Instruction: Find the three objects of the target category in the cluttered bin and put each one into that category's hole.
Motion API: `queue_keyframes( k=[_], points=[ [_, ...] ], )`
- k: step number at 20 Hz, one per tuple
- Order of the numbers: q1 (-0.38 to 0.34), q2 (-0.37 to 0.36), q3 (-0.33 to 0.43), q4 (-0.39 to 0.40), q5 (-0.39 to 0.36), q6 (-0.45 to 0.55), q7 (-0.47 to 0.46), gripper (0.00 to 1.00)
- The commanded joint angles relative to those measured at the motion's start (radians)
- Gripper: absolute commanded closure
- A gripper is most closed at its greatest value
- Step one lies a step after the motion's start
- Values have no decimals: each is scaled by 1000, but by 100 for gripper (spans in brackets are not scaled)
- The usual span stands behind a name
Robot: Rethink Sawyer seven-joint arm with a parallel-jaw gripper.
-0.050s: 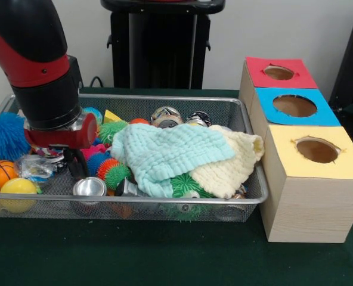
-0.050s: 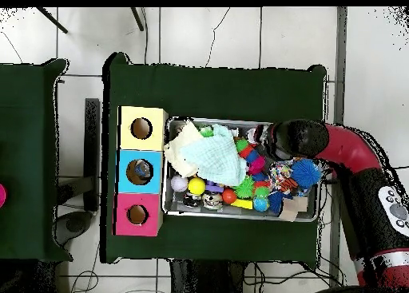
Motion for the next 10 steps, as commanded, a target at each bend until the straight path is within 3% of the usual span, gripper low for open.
queue_keyframes(
  k=[1,10],
  points=[
    [-66,20,62,65,-92,36,-407,100],
    [-107,31,62,96,-116,0,-453,100]
  ],
)
